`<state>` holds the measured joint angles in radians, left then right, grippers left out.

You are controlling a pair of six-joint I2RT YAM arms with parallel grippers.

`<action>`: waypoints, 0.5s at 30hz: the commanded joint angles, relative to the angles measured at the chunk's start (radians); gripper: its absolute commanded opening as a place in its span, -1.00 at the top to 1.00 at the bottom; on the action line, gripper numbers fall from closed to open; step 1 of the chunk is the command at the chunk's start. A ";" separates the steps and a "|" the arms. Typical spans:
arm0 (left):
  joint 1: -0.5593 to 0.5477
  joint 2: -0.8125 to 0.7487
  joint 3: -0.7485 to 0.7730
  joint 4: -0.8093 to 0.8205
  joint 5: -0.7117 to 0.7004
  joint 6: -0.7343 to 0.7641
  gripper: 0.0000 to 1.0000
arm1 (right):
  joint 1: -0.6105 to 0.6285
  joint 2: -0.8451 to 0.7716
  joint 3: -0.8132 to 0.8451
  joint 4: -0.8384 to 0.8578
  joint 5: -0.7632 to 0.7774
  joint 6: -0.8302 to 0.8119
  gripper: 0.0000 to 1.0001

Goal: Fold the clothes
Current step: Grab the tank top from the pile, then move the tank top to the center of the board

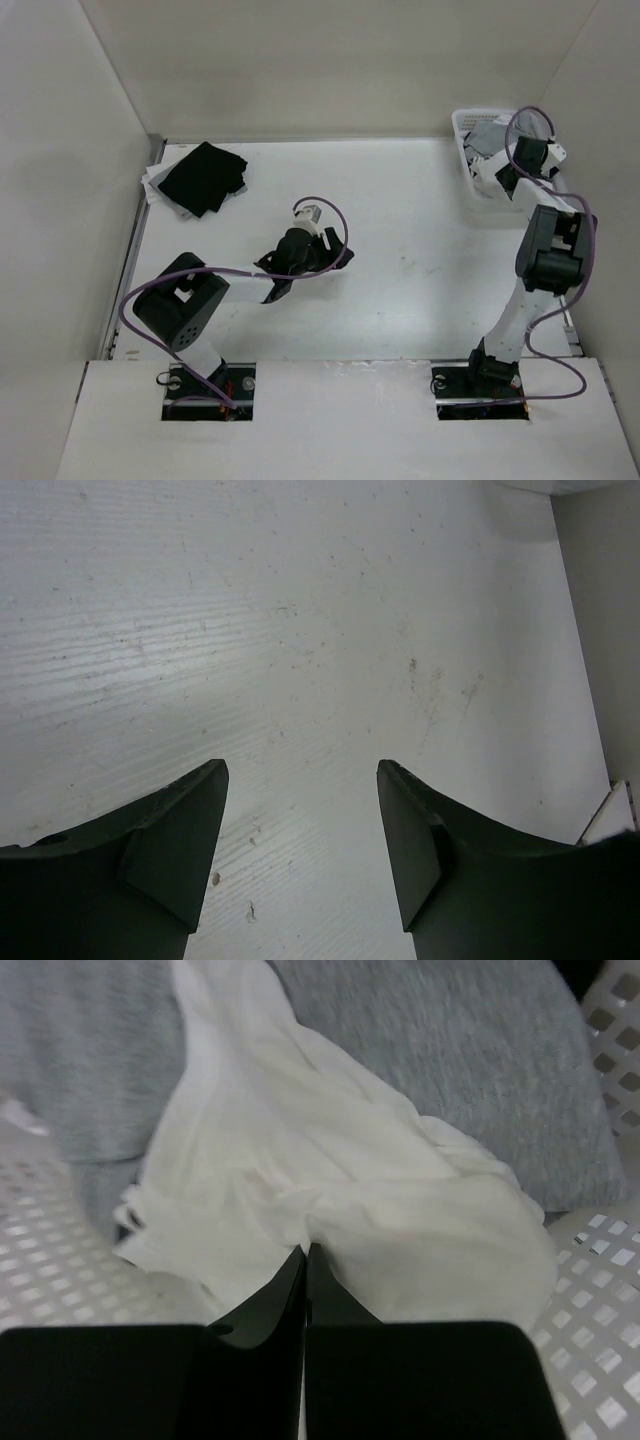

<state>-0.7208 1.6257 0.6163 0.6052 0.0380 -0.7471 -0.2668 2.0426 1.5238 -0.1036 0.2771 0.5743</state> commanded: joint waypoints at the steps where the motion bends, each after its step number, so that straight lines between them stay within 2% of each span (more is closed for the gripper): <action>1: 0.004 -0.017 -0.012 0.065 0.014 0.002 -0.19 | 0.040 -0.390 -0.198 0.260 0.024 0.070 1.00; 4: 0.002 -0.030 -0.021 0.074 0.007 0.000 -0.18 | 0.123 -0.684 -0.359 0.321 0.007 0.116 1.00; 7: 0.013 -0.035 -0.032 0.085 0.008 -0.003 -0.17 | 0.244 -0.905 -0.427 0.306 -0.015 0.127 0.99; 10: 0.039 -0.069 -0.056 0.091 -0.001 -0.015 -0.14 | 0.452 -1.102 -0.445 0.265 -0.027 0.121 0.99; 12: 0.073 -0.107 -0.078 0.091 -0.009 -0.034 -0.13 | 0.589 -1.168 -0.429 0.231 -0.029 0.119 0.98; 14: 0.143 -0.190 -0.124 0.081 -0.027 -0.067 -0.13 | 0.828 -1.226 -0.413 0.216 -0.015 0.105 0.96; 15: 0.175 -0.226 -0.147 0.077 -0.036 -0.083 -0.13 | 0.906 -1.233 -0.413 0.217 -0.007 0.104 0.95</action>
<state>-0.6376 1.5494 0.5301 0.6239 0.0349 -0.7746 0.4019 0.8070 1.1175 0.1619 0.2623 0.6811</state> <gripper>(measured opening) 0.566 0.019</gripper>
